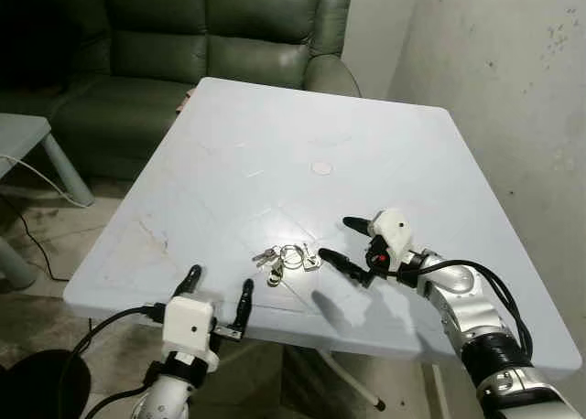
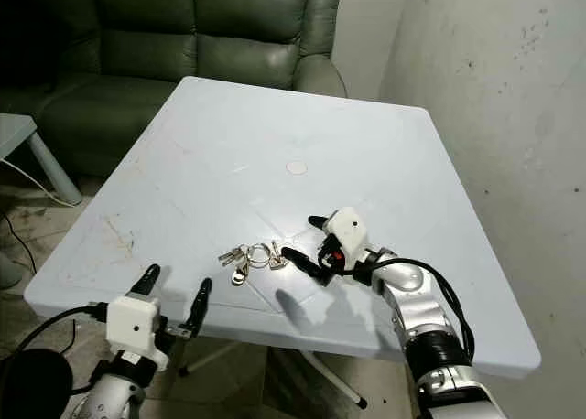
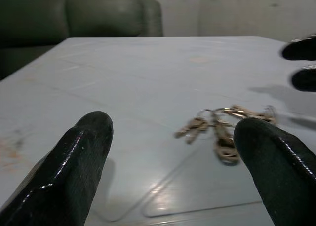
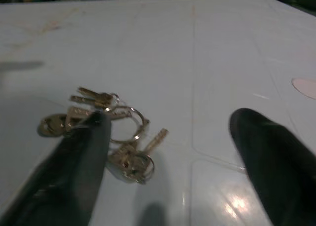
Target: Hang keys on a hook
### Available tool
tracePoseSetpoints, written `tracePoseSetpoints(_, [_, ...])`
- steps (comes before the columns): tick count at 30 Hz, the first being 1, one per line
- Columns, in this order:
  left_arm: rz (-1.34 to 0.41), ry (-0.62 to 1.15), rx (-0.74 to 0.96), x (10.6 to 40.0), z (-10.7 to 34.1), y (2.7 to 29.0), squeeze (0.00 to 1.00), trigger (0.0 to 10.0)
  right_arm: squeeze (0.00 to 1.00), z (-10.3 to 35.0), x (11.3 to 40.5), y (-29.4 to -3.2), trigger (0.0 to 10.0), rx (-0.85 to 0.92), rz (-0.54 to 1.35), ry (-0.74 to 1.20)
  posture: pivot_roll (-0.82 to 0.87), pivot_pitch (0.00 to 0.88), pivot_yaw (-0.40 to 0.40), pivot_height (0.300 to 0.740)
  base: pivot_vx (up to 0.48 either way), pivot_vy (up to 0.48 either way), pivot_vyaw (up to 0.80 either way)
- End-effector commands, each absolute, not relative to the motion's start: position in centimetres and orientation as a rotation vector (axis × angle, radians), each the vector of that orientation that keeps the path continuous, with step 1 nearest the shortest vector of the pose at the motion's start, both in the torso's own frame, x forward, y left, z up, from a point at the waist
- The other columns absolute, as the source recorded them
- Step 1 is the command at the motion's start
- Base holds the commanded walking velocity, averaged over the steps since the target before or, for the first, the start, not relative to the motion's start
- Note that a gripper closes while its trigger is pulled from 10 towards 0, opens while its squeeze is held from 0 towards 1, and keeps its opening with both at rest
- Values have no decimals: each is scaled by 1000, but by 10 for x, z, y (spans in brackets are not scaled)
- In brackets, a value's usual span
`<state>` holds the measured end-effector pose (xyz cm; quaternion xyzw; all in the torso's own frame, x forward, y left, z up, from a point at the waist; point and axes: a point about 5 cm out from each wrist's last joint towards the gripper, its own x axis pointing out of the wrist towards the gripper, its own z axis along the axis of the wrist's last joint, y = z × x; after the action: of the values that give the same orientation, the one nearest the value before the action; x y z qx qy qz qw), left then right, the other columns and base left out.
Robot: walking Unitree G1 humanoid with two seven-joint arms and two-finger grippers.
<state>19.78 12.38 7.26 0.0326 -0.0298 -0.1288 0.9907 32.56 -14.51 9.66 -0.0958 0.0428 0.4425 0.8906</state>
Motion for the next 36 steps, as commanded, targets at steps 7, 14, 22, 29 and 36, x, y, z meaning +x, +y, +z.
tracePoseSetpoints(7, [-274, -41, 72, 197, 70, 121, 0, 10000, 0, 99, 327, -140, 10000, -217, 936, 82, 10, 0, -75, 740, 0, 0, 0])
tracePoseSetpoints(14, [-268, -38, 69, 196, 70, 120, 0, 10000, 0, 85, 324, -122, 10000, -224, 954, 134, 13, 6, -77, 740, 0, 0, 0])
tracePoseSetpoints(22, [-265, -35, 67, 196, 70, 119, 0, 10000, 0, 80, 326, -113, 10000, -243, 948, 161, 15, 5, -79, 740, 0, 0, 0])
tracePoseSetpoints(29, [-257, -31, 60, 193, 68, 117, 0, 10000, 0, 80, 333, -106, 10000, -256, 924, 180, 32, 0, -95, 740, 0, 0, 0])
tracePoseSetpoints(36, [-253, -31, 60, 192, 68, 117, 0, 10000, 0, 79, 333, -110, 9059, -266, 940, 192, 37, 0, -99, 740, 0, 0, 0])
